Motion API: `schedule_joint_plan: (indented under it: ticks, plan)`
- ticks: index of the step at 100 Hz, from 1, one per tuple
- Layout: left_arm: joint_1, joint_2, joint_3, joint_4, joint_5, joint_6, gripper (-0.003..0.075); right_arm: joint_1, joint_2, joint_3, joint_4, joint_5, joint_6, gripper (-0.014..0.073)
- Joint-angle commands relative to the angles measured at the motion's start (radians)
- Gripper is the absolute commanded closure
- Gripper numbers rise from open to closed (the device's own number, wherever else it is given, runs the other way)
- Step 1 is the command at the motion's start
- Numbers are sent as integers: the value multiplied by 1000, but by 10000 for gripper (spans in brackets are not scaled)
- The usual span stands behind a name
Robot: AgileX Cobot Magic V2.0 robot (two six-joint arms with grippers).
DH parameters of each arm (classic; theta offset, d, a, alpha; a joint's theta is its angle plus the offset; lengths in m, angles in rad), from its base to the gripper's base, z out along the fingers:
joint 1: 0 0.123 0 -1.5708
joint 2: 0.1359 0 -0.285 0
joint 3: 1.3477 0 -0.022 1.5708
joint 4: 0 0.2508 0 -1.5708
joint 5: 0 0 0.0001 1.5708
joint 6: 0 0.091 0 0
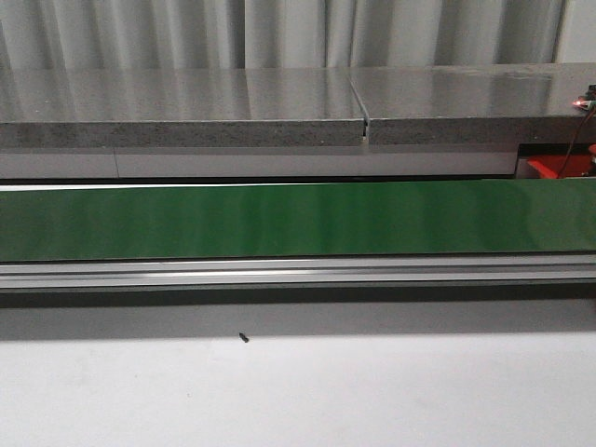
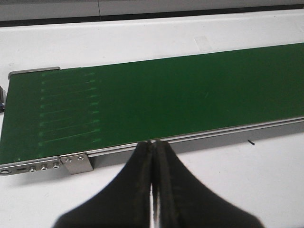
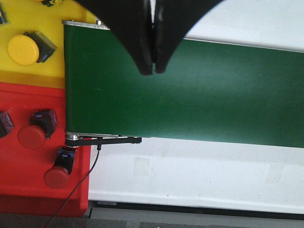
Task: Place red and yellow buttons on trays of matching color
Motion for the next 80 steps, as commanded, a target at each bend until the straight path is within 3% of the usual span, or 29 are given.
schedule_joint_plan:
  ticks: [1,45,80]
  plan:
    - [-7,-2,-24,-20,-56,0,741,-1,-65,11,7,-63,5,661]
    - [-7,-2,-24,-20,-56,0,741,-1,-365,277,-136,-97,148,661]
    - [-7,-2,-24,-20,-56,0,741,-1,-565,394,-179,-95,151,661]
